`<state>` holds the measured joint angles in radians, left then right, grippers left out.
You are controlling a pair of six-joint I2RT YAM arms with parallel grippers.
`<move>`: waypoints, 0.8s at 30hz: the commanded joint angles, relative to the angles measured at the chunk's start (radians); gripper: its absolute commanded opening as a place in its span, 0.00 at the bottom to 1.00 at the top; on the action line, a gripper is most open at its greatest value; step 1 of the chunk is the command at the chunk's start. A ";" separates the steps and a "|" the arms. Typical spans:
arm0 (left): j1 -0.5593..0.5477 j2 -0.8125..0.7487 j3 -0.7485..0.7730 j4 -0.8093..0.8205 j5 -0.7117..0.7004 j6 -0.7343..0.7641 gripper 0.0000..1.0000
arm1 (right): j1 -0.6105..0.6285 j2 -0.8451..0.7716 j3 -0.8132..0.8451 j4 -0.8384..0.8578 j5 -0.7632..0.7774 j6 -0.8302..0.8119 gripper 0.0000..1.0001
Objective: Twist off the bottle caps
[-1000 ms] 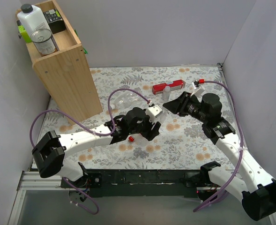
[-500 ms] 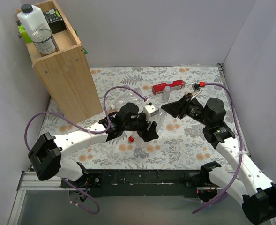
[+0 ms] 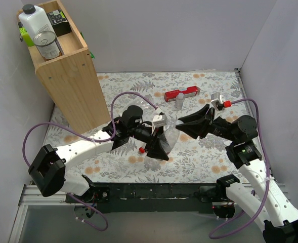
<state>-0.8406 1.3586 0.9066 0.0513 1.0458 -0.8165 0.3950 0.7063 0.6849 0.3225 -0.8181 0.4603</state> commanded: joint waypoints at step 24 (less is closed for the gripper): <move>-0.142 -0.001 0.087 -0.151 -0.782 0.143 0.36 | 0.022 -0.284 -0.117 -0.372 0.516 0.220 0.78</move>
<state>-0.8959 1.3670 0.9516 -0.0399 0.5537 -0.7231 0.4149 0.4500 0.6136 0.0345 -0.4763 0.5655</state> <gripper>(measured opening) 0.561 0.791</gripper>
